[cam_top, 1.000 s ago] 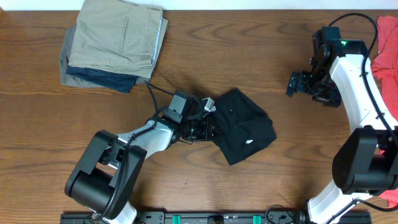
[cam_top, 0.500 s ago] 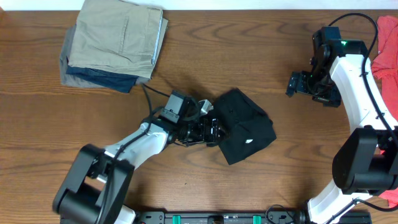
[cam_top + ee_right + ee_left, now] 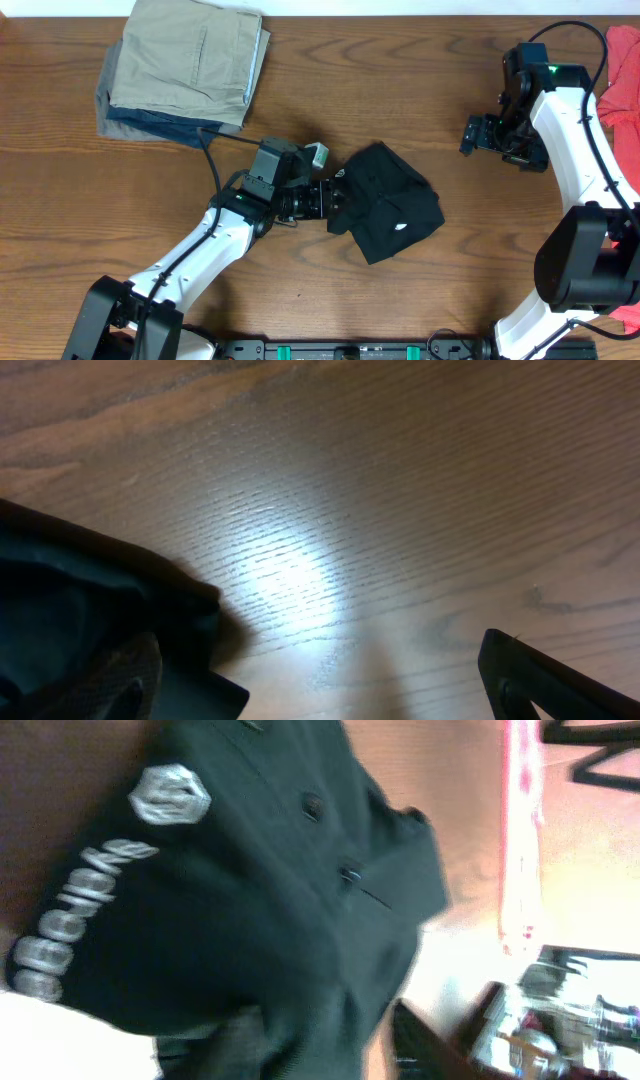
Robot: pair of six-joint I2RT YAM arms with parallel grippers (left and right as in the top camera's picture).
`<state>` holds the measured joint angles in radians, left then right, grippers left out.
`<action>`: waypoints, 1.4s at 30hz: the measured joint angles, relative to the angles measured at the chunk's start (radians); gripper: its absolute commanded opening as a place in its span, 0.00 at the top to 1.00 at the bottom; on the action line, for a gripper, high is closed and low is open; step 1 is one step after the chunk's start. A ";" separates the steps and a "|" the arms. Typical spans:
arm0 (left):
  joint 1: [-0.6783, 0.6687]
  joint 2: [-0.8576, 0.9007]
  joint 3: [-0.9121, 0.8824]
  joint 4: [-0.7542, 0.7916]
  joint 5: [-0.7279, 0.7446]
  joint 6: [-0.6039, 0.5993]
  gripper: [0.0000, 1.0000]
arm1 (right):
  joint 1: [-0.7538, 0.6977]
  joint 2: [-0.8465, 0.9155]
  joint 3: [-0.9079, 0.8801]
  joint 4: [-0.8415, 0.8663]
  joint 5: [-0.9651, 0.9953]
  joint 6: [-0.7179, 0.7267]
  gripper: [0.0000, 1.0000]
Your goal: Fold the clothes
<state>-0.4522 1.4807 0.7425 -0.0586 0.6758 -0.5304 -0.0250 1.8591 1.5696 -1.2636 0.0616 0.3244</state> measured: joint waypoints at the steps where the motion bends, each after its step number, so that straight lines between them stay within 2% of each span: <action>1: 0.000 0.000 0.000 0.000 -0.017 -0.003 0.78 | 0.000 0.000 0.000 0.000 0.000 0.000 0.01; 4: 0.000 0.000 0.000 -0.016 -0.068 -0.001 0.79 | 0.000 0.000 0.000 0.000 0.000 0.000 0.01; 10: 0.000 0.000 -0.003 -0.171 -0.200 -0.050 0.81 | 0.000 0.000 0.000 0.000 0.000 0.000 0.01; 11: 0.000 0.000 -0.003 -0.175 -0.219 -0.059 0.89 | 0.000 0.000 0.000 0.000 0.000 0.000 0.01; 13: 0.000 0.000 -0.003 -0.171 -0.243 -0.080 0.94 | 0.000 0.000 0.000 0.000 0.000 0.000 0.01; 19: 0.000 -0.048 0.029 -0.166 -0.250 -0.097 0.94 | 0.000 0.000 0.000 0.000 0.000 0.000 0.01; 25: -0.003 -0.105 0.078 -0.085 -0.250 -0.099 0.94 | 0.000 0.000 0.000 0.000 0.000 0.000 0.01; 37: -0.094 0.190 0.078 -0.069 -0.249 -0.102 0.94 | 0.000 0.000 0.000 0.000 0.000 0.000 0.01; 42: -0.091 0.222 0.090 -0.121 -0.253 -0.102 0.94 | 0.000 0.000 0.000 0.000 0.000 0.000 0.01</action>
<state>-0.5434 1.7027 0.8330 -0.1795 0.4232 -0.6327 -0.0250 1.8591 1.5696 -1.2636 0.0612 0.3244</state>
